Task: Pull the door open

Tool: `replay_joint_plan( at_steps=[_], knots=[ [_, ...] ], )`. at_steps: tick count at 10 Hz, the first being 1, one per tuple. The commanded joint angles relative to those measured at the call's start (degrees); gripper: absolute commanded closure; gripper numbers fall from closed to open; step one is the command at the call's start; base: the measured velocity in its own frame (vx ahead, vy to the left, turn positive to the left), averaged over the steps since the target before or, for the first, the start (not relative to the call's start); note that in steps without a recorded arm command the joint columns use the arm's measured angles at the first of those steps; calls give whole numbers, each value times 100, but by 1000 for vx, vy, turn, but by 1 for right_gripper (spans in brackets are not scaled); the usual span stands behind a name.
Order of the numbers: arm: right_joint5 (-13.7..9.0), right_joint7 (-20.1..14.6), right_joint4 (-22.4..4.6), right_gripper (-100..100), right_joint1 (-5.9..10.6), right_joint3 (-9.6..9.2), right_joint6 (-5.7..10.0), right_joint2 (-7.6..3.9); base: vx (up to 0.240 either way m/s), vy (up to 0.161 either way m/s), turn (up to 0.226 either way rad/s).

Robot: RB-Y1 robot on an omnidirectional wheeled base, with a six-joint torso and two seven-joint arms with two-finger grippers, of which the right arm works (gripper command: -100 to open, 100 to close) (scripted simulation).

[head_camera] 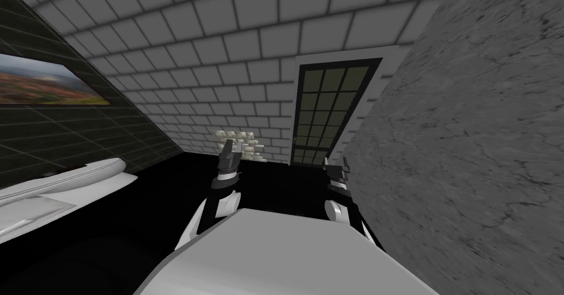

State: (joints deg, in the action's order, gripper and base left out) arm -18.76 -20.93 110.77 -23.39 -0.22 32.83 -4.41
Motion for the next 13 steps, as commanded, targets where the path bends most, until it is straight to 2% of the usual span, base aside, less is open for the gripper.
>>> replay_joint_plan(
  at_steps=[1,13],
  knots=[
    [-115,-181,-217,-100,32,-12,96,-42,97,10,129],
    [-980,-1411,-1800,-100,376,-113,656,-217,103,-4,139]
  ],
)
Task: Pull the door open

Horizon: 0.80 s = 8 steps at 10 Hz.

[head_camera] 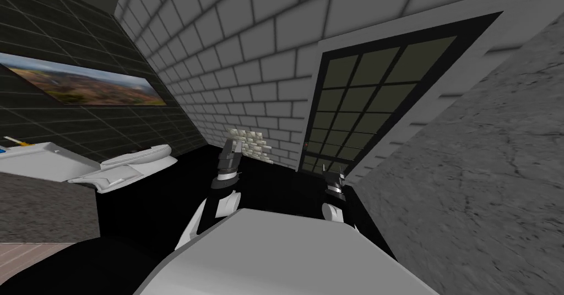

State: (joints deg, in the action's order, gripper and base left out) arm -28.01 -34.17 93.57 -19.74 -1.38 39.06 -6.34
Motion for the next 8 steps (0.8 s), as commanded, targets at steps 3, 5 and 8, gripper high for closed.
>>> replay_joint_plan(
  at_steps=[3,5,8],
  knots=[
    [-273,-399,-481,-100,98,-23,174,-58,107,-23,133],
    [-416,-602,-743,-100,156,-40,267,-78,102,-12,164],
    [-629,-905,-1131,-100,240,-64,404,-104,112,-22,130]
  ],
)
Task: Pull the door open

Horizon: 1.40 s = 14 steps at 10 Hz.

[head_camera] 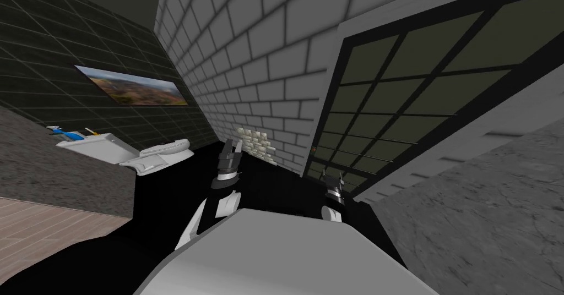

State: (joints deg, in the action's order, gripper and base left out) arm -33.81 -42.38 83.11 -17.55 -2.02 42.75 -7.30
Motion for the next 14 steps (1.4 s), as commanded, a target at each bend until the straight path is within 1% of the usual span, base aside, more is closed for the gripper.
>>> replay_joint_plan(
  at_steps=[1,10,11,13,14],
  knots=[
    [-119,-184,-215,-100,50,-9,82,-18,98,-27,138],
    [-698,-1008,-1275,-100,280,-77,456,-74,93,-32,123],
    [-819,-1180,-1495,-100,328,-91,534,-84,142,-38,224],
    [-924,-1329,-1687,-100,370,-103,602,-92,108,-54,117],
    [-1028,-1477,-1877,-100,412,-116,669,-99,101,-66,167]
  ],
)
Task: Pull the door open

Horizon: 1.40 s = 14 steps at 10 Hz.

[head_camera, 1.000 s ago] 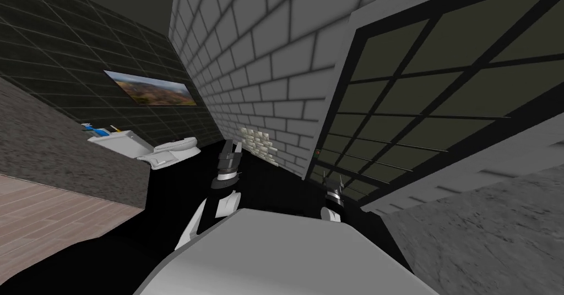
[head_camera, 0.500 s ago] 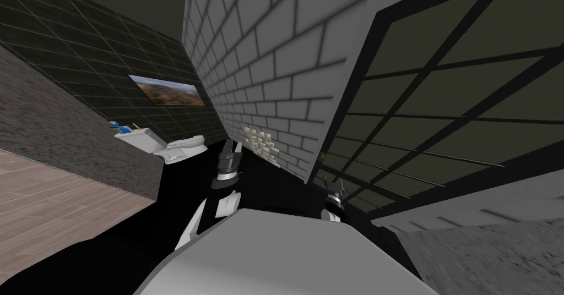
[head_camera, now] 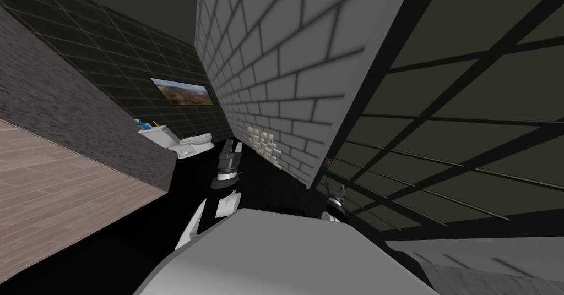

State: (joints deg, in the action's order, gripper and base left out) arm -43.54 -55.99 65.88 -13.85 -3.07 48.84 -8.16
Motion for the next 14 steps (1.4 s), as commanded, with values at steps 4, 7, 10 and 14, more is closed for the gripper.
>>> replay_joint_plan(
  at_steps=[4,7,10,14],
  knots=[
    [-279,-433,-564,-100,131,-37,205,-26,92,-47,104],
    [-506,-757,-980,-100,222,-63,352,-37,115,-66,160],
    [-577,-802,-1039,-100,244,-55,351,-40,70,-55,65],
    [-608,-1305,-1239,-100,119,-98,462,-371,151,-2,6]
  ],
)
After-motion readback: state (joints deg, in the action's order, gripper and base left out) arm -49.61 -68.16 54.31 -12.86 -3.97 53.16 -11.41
